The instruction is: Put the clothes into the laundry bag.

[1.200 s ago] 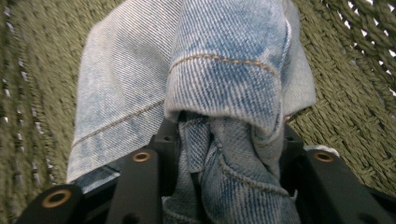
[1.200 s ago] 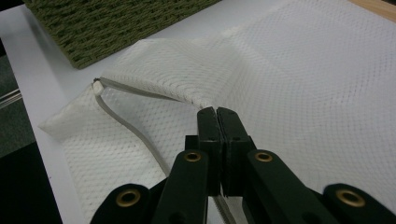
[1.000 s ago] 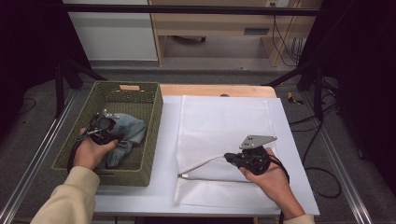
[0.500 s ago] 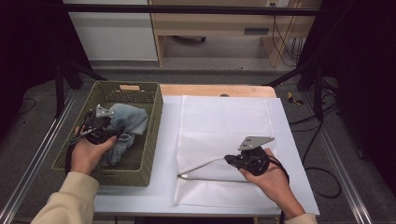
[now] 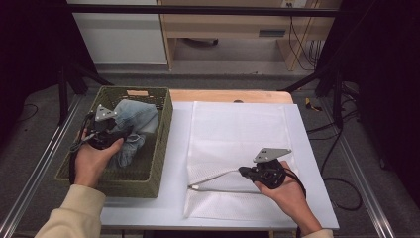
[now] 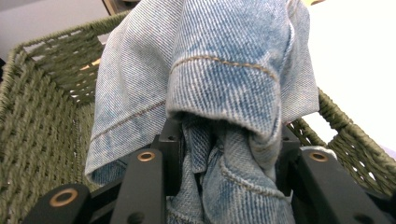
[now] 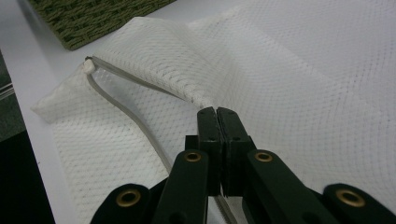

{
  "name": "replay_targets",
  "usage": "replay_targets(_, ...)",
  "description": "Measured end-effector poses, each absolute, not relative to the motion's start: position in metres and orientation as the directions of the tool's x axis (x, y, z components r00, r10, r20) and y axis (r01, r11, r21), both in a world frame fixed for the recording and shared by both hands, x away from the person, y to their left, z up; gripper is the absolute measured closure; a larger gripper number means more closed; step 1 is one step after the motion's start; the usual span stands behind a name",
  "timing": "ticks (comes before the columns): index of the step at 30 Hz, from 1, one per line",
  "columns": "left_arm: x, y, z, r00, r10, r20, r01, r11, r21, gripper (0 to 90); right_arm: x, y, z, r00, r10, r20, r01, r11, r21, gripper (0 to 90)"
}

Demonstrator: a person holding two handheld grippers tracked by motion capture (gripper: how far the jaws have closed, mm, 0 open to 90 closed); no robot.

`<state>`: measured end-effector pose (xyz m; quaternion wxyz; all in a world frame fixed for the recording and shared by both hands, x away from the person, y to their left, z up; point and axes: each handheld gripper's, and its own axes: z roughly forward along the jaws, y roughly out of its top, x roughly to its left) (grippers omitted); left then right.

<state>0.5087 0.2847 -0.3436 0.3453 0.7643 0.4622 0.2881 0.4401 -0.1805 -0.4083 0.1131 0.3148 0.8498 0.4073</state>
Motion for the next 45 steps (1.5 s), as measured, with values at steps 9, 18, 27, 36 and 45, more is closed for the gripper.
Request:
replay_targets(9, 0.504, 0.287, -0.336, 0.393, 0.914, 0.094, 0.465, -0.286, 0.838, 59.0, 0.441, -0.179, -0.399, -0.777, 0.628, 0.053, 0.436, 0.476, 0.764, 89.3)
replay_targets(18, 0.49, 0.286, -0.316, 0.407, 0.905, 0.124, 0.4, -0.299, 0.866, 59.0, 0.443, -0.178, -0.39, -0.785, 0.617, 0.056, 0.437, 0.488, 0.756, 89.3)
replay_targets(27, 0.479, 0.278, -0.304, 0.43, 0.892, 0.138, 0.357, -0.309, 0.881, 59.0, 0.449, -0.17, -0.38, -0.797, 0.603, 0.038, 0.435, 0.528, 0.729, 89.3)
replay_targets(36, 0.47, 0.268, -0.293, 0.46, 0.873, 0.161, 0.319, -0.332, 0.888, 58.9, 0.452, -0.167, -0.376, -0.797, 0.603, 0.024, 0.437, 0.549, 0.713, 89.3)
replay_targets(45, 0.465, 0.261, -0.287, 0.476, 0.862, 0.172, 0.302, -0.344, 0.889, 58.9, 0.452, -0.167, -0.376, -0.8, 0.6, 0.03, 0.434, 0.543, 0.719, 89.3)
